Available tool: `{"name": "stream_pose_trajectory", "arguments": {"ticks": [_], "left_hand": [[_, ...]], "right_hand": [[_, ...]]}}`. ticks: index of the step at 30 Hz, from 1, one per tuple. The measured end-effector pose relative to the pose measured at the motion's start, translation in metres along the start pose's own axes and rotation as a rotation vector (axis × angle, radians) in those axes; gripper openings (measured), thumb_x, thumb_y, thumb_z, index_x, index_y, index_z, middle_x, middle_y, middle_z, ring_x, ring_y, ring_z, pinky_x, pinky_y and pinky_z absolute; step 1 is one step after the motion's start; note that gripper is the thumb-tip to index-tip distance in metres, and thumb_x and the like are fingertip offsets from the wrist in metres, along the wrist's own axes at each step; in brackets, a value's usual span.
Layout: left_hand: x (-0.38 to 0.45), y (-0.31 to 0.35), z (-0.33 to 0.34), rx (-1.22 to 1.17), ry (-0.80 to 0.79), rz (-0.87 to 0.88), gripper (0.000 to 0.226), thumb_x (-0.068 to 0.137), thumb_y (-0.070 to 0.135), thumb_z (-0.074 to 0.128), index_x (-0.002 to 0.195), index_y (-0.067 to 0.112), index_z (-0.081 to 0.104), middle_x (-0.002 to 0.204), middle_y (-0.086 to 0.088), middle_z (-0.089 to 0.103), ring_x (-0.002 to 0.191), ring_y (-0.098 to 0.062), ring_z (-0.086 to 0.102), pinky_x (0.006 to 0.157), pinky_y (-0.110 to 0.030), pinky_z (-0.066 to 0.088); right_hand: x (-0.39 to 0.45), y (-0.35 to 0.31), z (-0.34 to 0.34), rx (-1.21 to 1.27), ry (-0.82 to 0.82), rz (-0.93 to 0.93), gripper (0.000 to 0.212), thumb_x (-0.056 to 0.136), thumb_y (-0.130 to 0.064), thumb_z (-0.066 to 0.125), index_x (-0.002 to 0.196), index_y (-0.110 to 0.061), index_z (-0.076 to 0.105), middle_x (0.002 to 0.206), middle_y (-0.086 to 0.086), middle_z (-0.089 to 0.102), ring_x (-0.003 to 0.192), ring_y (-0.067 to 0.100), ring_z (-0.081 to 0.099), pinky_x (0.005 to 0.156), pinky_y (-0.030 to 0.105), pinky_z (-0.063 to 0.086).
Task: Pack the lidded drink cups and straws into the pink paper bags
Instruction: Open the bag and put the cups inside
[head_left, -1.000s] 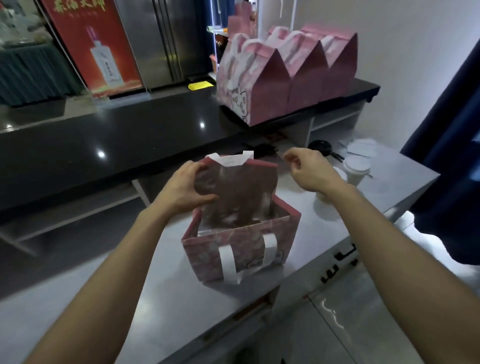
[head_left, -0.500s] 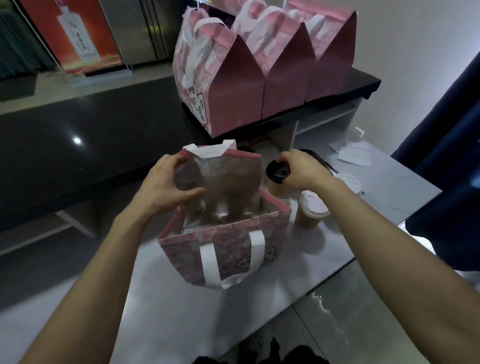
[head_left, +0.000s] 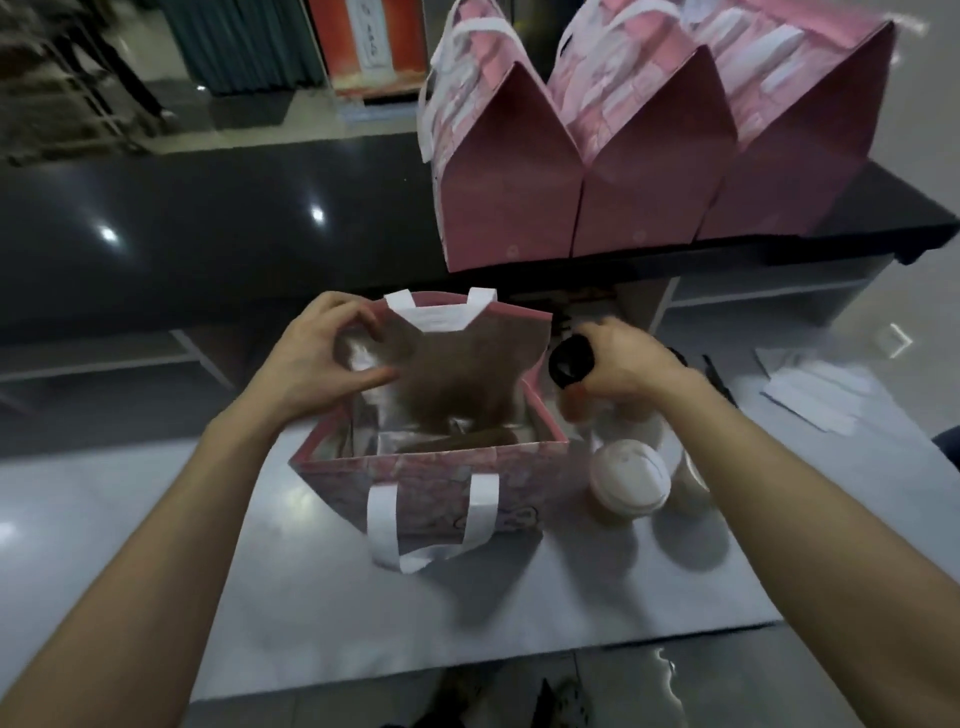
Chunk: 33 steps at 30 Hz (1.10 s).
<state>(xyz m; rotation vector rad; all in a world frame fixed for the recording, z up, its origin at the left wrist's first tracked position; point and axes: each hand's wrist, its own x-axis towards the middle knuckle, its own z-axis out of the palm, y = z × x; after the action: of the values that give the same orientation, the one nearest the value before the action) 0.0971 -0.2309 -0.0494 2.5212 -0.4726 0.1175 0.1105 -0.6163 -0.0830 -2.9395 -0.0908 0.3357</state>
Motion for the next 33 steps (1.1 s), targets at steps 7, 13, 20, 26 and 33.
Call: {"name": "stream_pose_trajectory", "arguments": {"ticks": [7, 13, 20, 26, 33], "left_hand": [[-0.030, 0.019, -0.008, 0.011, 0.153, -0.050, 0.030, 0.080, 0.040, 0.095, 0.100, 0.036, 0.073, 0.155, 0.008, 0.045, 0.144, -0.006, 0.040, 0.113, -0.031, 0.039], [-0.048, 0.018, -0.014, 0.160, 0.182, 0.019, 0.029, 0.086, 0.066, 0.077, 0.102, 0.042, 0.071, 0.113, 0.018, 0.060, 0.124, -0.014, 0.046, 0.110, -0.046, 0.032], [-0.064, 0.001, -0.018, 0.186, -0.048, -0.098, 0.104, 0.061, 0.096, 0.062, 0.151, 0.046, 0.047, 0.164, 0.018, 0.040, 0.167, -0.014, -0.016, 0.126, -0.060, -0.026], [-0.079, -0.002, 0.002, 0.155, -0.170, -0.075, 0.142, 0.053, 0.107, 0.054, 0.172, 0.041, 0.011, 0.183, 0.006, -0.010, 0.162, -0.015, -0.034, 0.125, -0.065, -0.027], [-0.095, 0.003, 0.008, 0.163, -0.216, -0.065, 0.149, 0.054, 0.102, 0.057, 0.172, 0.039, -0.009, 0.177, 0.005, -0.035, 0.155, -0.017, -0.047, 0.124, -0.066, -0.028]], "right_hand": [[-0.043, -0.010, -0.071, 0.281, 0.471, -0.042, 0.094, 0.072, -0.069, 0.077, 0.150, -0.024, 0.051, 0.134, 0.007, 0.046, 0.118, 0.033, 0.059, 0.098, 0.045, 0.055], [-0.089, -0.041, -0.108, 0.587, 0.778, -0.179, 0.091, 0.074, -0.080, 0.076, 0.140, -0.019, 0.063, 0.125, 0.000, 0.060, 0.111, 0.010, 0.059, 0.095, 0.023, 0.050], [-0.105, -0.093, -0.104, 0.560, 0.393, -0.358, 0.072, 0.078, -0.088, 0.056, 0.124, -0.034, 0.068, 0.113, -0.014, 0.067, 0.100, -0.005, 0.061, 0.077, 0.014, 0.044], [-0.094, -0.118, -0.076, 0.397, -0.052, -0.419, 0.083, 0.061, -0.079, 0.078, 0.137, -0.053, 0.055, 0.128, -0.015, 0.058, 0.116, 0.007, 0.062, 0.101, 0.036, 0.057], [-0.072, -0.150, -0.041, -0.005, -0.144, -0.526, 0.089, 0.066, -0.056, 0.081, 0.144, -0.044, 0.041, 0.131, -0.014, 0.058, 0.114, 0.015, 0.059, 0.088, 0.034, 0.057]]}}
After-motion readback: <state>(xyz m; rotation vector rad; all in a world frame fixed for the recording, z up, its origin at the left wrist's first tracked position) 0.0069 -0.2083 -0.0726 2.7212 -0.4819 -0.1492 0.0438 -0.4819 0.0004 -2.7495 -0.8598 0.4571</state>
